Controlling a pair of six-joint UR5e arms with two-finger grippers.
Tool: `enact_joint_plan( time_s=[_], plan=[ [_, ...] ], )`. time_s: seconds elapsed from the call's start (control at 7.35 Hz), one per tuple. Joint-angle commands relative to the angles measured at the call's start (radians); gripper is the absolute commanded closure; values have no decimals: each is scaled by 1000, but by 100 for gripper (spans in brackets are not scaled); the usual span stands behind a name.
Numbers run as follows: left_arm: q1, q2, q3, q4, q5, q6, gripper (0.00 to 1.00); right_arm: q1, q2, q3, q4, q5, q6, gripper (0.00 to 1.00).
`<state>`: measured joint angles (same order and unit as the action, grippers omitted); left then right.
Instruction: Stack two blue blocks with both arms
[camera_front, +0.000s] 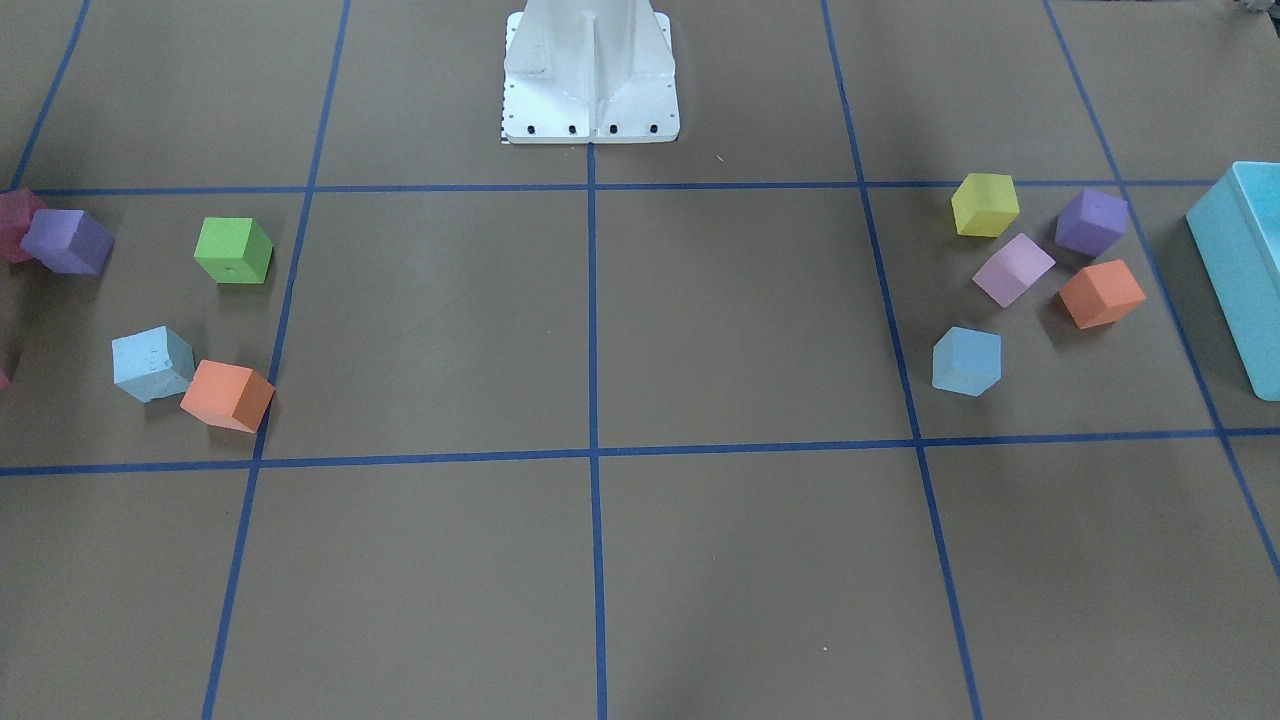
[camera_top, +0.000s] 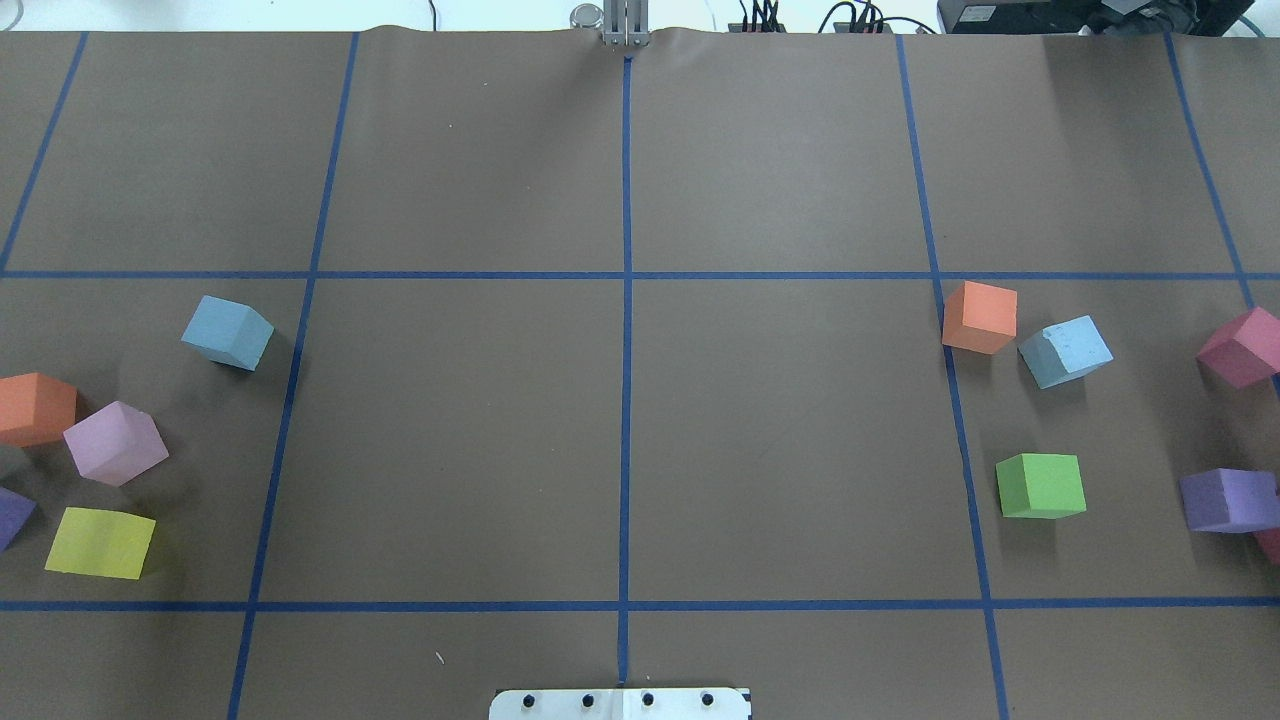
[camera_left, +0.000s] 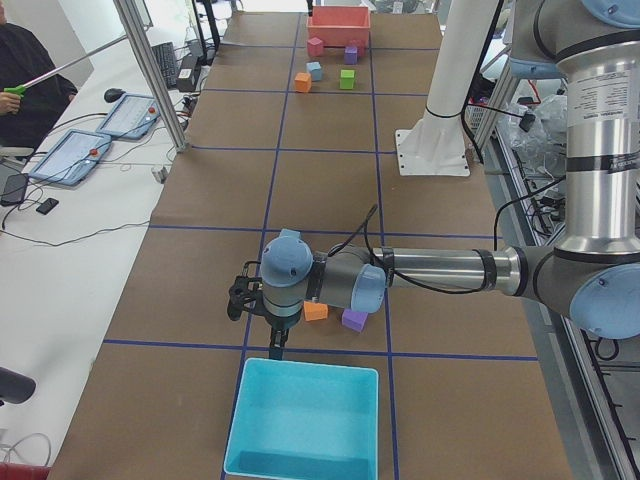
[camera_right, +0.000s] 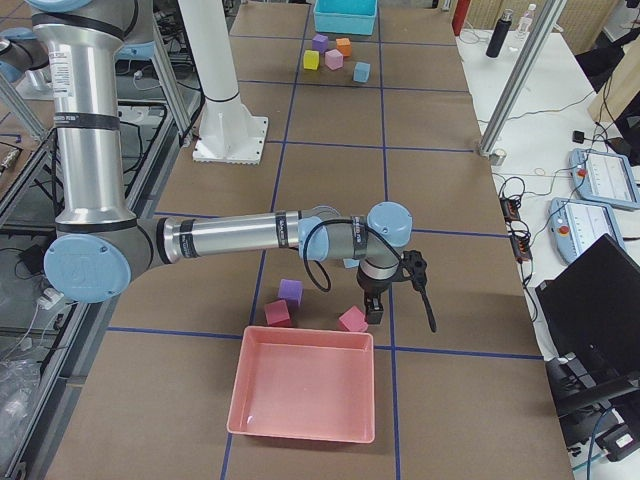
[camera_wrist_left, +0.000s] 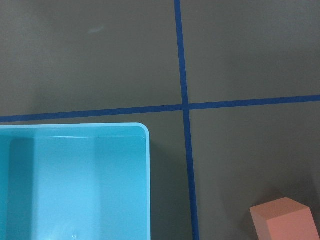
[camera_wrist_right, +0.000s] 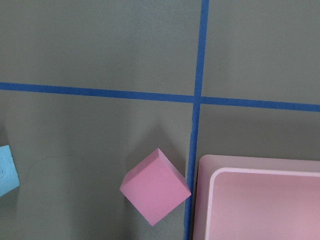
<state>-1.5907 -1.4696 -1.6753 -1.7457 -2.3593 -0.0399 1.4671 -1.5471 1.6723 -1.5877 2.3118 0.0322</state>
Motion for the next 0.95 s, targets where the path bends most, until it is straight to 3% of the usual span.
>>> enact_joint_plan(
  time_s=[0.0, 0.27, 0.41, 0.68, 0.82],
  plan=[
    [0, 0, -3, 0, 0, 0, 2, -1, 2, -5, 63, 3, 3, 0],
    [0, 0, -3, 0, 0, 0, 2, -31, 4, 15, 67, 26, 8, 0],
    [0, 0, -3, 0, 0, 0, 2, -109, 10, 18, 71, 28, 11, 0],
    [0, 0, -4, 0, 0, -2, 2, -213, 74, 10, 81, 32, 203, 0],
    [2, -2, -4, 0, 0, -2, 2, -267, 88, 6, 144, 25, 288, 0]
  ],
)
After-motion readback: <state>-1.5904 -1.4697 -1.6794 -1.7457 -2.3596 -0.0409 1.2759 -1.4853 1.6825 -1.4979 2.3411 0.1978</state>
